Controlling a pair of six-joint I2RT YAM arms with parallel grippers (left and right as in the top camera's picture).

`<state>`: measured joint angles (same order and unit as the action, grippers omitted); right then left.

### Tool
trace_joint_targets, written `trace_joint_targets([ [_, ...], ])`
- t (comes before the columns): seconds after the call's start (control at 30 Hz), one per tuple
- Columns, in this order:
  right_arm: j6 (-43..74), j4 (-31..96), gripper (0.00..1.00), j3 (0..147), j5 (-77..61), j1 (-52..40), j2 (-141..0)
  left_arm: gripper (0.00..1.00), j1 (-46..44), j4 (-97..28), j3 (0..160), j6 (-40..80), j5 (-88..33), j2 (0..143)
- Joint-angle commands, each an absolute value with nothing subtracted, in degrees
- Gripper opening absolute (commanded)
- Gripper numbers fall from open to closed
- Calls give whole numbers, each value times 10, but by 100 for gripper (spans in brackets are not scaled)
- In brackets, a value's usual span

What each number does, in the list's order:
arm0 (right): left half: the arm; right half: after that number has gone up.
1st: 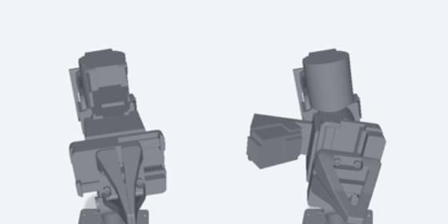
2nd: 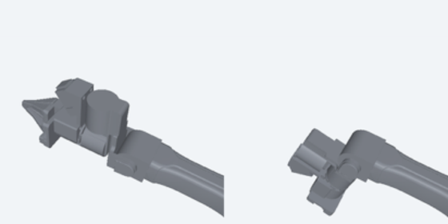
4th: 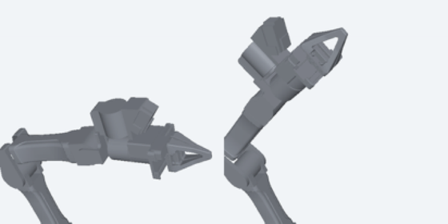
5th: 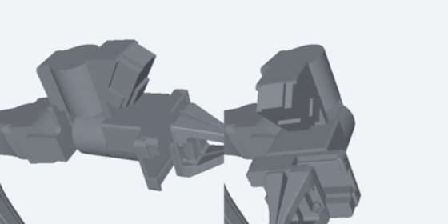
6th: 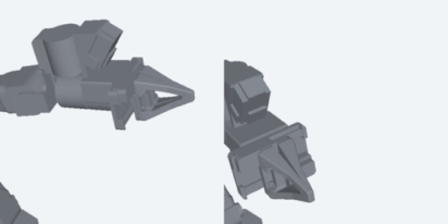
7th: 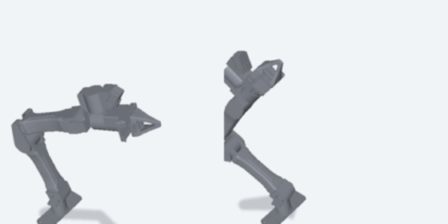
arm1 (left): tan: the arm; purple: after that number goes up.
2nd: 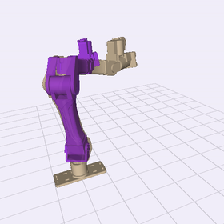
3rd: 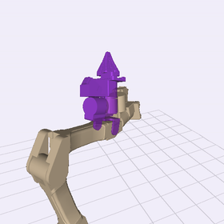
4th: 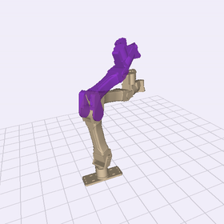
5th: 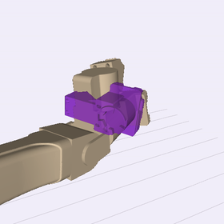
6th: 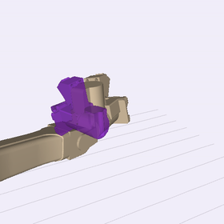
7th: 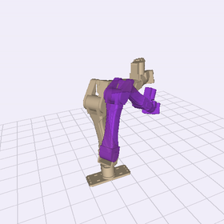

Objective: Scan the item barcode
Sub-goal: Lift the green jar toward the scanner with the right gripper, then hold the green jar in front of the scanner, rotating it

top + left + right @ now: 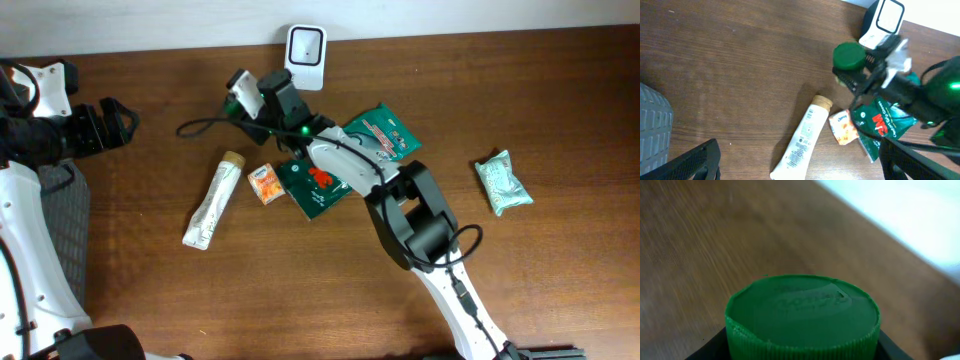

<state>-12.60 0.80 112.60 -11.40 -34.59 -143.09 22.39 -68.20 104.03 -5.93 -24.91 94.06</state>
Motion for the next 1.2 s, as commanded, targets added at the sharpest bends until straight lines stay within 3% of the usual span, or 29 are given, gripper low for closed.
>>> trace_joint_targets([
  [0.0, -135, 4, 45, 1131, -111, -341, -1430, 99, 224, -682, 1051, -52, -257, 933],
  [0.27, -135, 20, 45, 1131, -176, -333, -1432, 99, 224, -682, 1051, -52, -257, 933],
  [0.57, -135, -99, 45, 1131, -215, -333, -1480, 99, 224, -682, 1051, -52, -257, 933],
  [0.73, -132, -86, 45, 1131, -240, -333, -1500, 99, 224, -682, 1051, -52, -257, 933],
  [0.77, -133, -79, 52, 1131, -240, -333, -1500, 99, 224, -682, 1051, -52, -257, 933],
  [0.83, -133, -72, 98, 1131, -240, -329, -1499, 99, 224, -682, 1051, -52, -257, 933],
  [1.17, -133, -4, 98, 1131, -286, -289, -1480, 99, 224, -682, 1051, -52, -257, 933],
])
